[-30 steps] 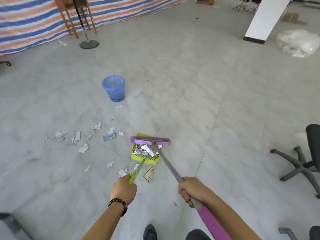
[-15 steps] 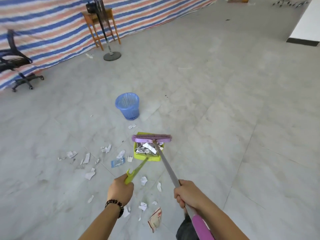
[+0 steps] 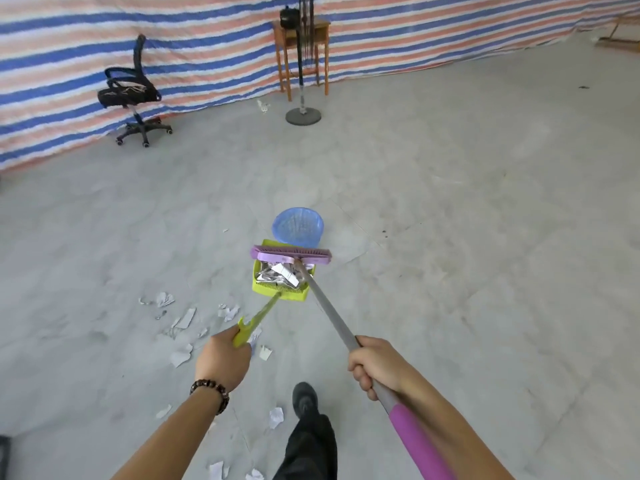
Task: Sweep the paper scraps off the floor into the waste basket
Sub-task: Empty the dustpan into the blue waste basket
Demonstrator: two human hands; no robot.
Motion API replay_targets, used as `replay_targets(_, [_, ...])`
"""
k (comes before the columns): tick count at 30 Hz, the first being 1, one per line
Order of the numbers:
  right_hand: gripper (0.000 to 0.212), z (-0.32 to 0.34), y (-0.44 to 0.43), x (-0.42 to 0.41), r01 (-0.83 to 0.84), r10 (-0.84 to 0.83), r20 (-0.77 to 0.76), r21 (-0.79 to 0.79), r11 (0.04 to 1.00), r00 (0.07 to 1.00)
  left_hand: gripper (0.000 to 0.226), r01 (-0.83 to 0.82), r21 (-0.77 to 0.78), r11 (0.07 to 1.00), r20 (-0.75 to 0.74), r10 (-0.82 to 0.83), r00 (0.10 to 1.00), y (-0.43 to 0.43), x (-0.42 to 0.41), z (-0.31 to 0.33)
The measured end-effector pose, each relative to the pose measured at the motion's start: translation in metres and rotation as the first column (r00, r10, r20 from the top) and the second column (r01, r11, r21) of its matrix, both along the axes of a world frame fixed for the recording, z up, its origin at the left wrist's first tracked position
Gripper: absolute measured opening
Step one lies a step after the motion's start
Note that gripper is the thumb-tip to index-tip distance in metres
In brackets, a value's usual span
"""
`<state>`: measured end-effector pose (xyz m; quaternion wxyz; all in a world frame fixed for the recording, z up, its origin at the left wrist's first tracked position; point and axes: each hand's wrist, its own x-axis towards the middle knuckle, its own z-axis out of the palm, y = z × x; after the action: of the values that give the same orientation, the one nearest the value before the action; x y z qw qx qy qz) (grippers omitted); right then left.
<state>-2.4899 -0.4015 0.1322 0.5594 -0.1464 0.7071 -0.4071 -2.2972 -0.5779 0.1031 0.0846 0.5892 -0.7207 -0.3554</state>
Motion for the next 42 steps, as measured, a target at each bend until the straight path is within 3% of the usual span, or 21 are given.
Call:
replay_targets(6, [0.016, 0.006, -0.107, -0.093, 0.023, -0.024, 0.042, 0.022, 0.999, 0.999, 0.019, -0.051, 0.007, 0.999, -0.04, 0.051, 0.998, -0.106, -0.073, -0.023])
replay_targets(14, [0.03, 0.032, -0.205, -0.199, 0.195, -0.187, 0.315, 0.006, 0.981, 0.93, 0.018, -0.025, -0.029, 0.999, 0.04, 0.026, 0.999, -0.219, -0.155, -0.011])
replay_targets(21, [0.027, 0.02, -0.238, -0.284, 0.365, -0.301, 0.537, -0.013, 0.931, 0.788, 0.027, -0.022, -0.052, 0.998, 0.138, 0.029, 0.99, -0.257, -0.215, -0.01])
replay_targets(30, [0.028, 0.001, -0.274, -0.384, 0.39, -0.322, 0.615, 0.026, 0.92, 0.72, 0.028, -0.038, -0.126, 0.991, 0.23, 0.066, 0.971, -0.279, -0.285, 0.021])
replay_targets(36, [0.031, -0.034, -0.291, -0.428, 0.341, -0.335, 0.6, 0.109, 0.934, 0.726, 0.044, 0.122, -0.194, 0.974, 0.461, -0.019, 0.887, -0.267, -0.344, 0.027])
replay_targets(42, [0.032, -0.071, -0.291, -0.463, 0.299, -0.373, 0.654, 0.227, 0.927, 0.658, 0.053, 0.337, -0.133, 0.932, 0.69, -0.157, 0.707, -0.244, -0.399, 0.014])
